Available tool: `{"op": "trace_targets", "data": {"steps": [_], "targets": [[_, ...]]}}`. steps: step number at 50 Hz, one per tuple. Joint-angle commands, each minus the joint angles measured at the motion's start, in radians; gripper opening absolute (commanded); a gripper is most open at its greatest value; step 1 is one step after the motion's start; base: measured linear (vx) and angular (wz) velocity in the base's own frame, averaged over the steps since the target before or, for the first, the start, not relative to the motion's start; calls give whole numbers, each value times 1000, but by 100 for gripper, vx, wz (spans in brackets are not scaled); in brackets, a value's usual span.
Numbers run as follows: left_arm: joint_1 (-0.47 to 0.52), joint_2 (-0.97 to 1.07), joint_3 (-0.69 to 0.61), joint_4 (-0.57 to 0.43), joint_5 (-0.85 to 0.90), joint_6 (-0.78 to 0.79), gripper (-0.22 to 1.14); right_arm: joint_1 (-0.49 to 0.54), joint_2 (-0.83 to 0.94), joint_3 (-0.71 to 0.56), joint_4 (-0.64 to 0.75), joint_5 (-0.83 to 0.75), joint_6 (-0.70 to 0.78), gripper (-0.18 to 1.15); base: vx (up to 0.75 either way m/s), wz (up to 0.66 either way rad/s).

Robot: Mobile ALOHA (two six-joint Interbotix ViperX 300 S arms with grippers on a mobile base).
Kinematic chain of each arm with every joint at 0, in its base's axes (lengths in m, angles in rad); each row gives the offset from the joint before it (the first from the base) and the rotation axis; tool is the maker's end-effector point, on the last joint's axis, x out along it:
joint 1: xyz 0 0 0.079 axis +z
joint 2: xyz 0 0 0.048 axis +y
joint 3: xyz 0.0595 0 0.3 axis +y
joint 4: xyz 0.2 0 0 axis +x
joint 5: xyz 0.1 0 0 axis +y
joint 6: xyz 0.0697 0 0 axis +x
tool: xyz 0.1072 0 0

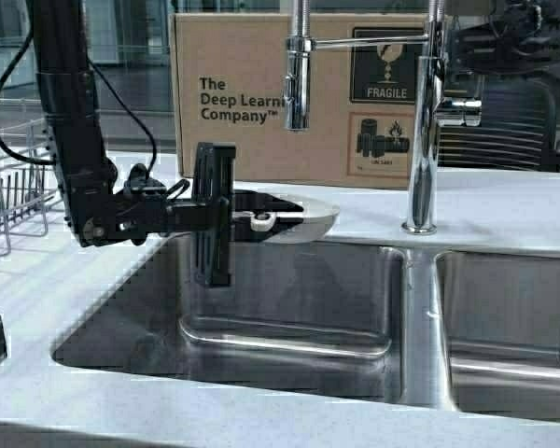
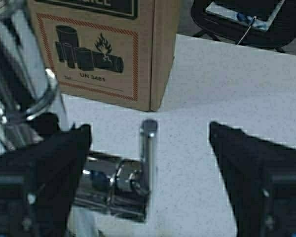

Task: Wash the pan

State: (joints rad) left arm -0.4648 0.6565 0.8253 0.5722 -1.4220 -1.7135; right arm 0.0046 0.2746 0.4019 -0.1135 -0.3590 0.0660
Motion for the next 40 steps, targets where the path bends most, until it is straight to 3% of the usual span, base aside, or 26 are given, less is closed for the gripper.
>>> {"op": "trace_targets", "data": {"steps": [1,40], "targets": [[-2,-46,-8,-3,-18,15,3,-15,3,-52,8,8,5,103,0,0],[0,-44,-14,-2,-18,15,3,-176,8,-84,124,149,98,103,0,0]]}}
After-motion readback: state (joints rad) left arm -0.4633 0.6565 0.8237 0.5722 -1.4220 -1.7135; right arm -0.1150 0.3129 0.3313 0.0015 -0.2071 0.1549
